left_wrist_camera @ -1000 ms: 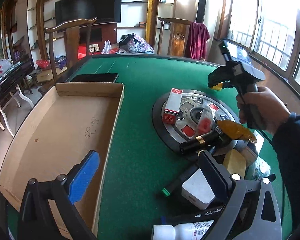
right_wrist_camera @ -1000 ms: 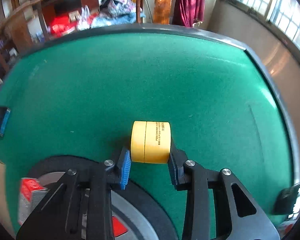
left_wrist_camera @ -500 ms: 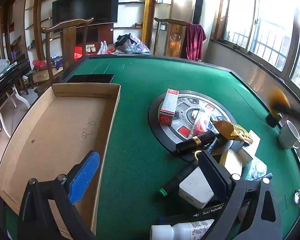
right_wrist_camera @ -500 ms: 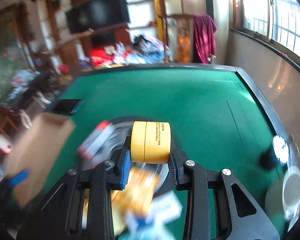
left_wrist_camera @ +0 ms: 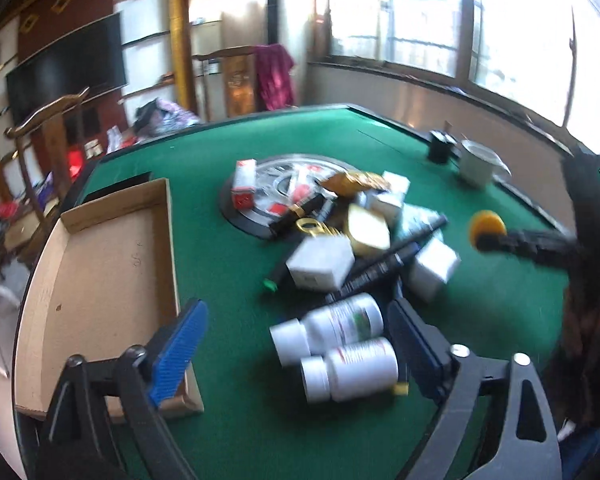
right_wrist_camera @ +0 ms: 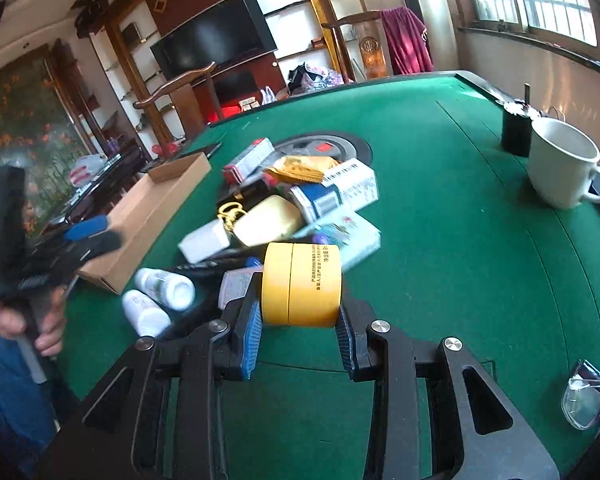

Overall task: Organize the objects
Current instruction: 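Grasp a white pill bottle with the left gripper while the right gripper holds the tape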

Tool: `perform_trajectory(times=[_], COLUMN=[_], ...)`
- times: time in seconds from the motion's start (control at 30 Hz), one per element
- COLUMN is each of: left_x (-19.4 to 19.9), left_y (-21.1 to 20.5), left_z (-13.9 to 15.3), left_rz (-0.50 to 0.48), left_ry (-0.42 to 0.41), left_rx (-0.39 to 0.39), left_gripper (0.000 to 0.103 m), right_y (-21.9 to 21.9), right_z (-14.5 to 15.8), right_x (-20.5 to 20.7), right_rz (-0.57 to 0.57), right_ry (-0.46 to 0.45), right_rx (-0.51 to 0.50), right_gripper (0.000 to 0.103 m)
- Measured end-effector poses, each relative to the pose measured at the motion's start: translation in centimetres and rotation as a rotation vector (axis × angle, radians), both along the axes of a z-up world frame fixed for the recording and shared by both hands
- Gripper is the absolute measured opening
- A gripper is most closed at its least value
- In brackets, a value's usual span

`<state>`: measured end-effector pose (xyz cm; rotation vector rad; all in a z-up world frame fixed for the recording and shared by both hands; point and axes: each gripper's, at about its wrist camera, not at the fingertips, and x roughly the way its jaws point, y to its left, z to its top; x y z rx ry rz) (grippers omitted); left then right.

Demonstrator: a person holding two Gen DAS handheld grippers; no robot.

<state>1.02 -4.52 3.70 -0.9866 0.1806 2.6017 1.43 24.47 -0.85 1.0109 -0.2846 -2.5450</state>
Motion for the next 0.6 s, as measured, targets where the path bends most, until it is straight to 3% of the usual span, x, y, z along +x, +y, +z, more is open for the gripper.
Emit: perform_trajectory(times=[0.03, 0.1, 0.37, 0.53, 0.6], left_x=[0.5, 1.4, 1.5, 0.4, 0.5], left_y=[0.3, 1.2, 3.6, 4.4, 4.9], left_z=[-0.3, -0.6, -1.9, -3.7, -4.2], left_rz=[-0.035, -0.116, -0.341, -0.449, -0.475], left_ry=[-0.003, -0.005, -0.02, -0.119, -0.12], left_rx=[-0.034, -0.091, -0.263, -0.329, -0.368], left_gripper=[0.075, 0.074, 0.074, 0.048, 0.047], right_y=[0.3, 0.4, 0.2, 0.2, 0.1], right_z=[-0.4, -0.3, -0.4, -0.5, -0.6], right_x=[-0.2, -0.7, -0.8, -1.1, -1.1], right_rz=[0.011, 0.024, 0.033, 0.033, 0.034], right_ry=[-0.018, -0.018, -0.035, -0.051, -0.053], right_rx=[-0.045, -0.099, -0.099, -0.104, -0.102], right_gripper=[0.031, 0.031, 0.031, 0.031, 0.031])
